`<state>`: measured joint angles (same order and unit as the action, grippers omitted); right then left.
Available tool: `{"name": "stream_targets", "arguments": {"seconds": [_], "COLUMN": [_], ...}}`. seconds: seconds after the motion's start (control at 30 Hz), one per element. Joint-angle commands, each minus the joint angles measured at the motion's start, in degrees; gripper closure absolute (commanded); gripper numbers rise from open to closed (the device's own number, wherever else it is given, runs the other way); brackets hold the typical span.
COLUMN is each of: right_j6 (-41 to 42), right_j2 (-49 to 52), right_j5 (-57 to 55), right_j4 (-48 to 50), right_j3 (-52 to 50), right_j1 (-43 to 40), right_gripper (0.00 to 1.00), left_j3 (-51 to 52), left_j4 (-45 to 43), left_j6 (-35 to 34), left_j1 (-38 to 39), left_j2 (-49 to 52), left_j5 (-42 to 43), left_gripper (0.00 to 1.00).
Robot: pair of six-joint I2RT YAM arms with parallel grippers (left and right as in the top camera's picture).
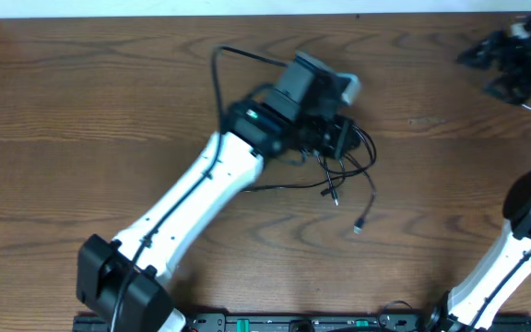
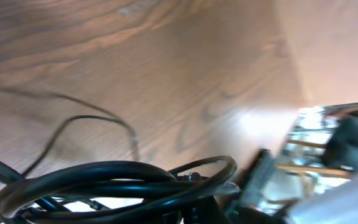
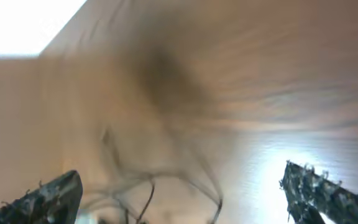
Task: Untangle cables
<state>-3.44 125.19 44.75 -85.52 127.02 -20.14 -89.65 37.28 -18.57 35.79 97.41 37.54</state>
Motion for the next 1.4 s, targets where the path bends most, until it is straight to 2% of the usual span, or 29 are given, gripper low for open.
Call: {"name": "stream_targets", "arguments": {"seconds": [0.0,0.2,0.27,0.3,0.4,0.57,0.8,1.13,1.37], "right_j6": [-16.35,-17.73,-21.4,-23.65,-28.15,-34.27,-34.97,-39.71,-40.3], "right_j2": [-0.35,-0.35,-0.37,-0.37,-0.37,-0.83,-1.44,-1.4,-1.4], "right_j5": [6.08,6.54,10.73,12.9,14.38,16.28,16.15,9.86,0.35], "right_j4": [-3.61,-4.0,-4.31,-4.61,-6.14,-9.53,-10.16,-11.45,-7.93], "right_j3": [0.31,-0.35,-0.33,-0.33,-0.33,-0.33,-0.31,-0.39,-2.32], "right_j1": [5.01,13.27,16.81,18.49,22.12,25.68,26.47,30.49,34.86], "right_gripper": [0.01,0.01,0.01,0.04,0.15,0.21,0.24,0.23,0.38], "left_j3": [-1.4,-1.4,-1.38,-1.36,-1.33,-1.33,-1.33,-1.33,-1.33], "left_j4": [-0.04,0.04,0.11,0.11,0.48,2.01,2.78,3.23,3.21], "left_j6": [1.99,1.77,1.79,1.81,1.79,0.0,-0.09,0.26,0.26], "left_j1": [-5.9,-12.02,-13.38,-13.68,-14.05,-14.16,-16.15,-17.51,-17.53], "left_j2": [-1.66,-1.66,-1.66,-1.66,-1.66,-1.66,-1.66,-1.62,-1.62], "left_j5": [17.44,22.47,22.43,22.23,19.06,11.02,10.6,10.62,10.58], "left_gripper": [0.92,0.92,0.92,0.92,0.92,0.92,0.92,0.92,0.92]}}
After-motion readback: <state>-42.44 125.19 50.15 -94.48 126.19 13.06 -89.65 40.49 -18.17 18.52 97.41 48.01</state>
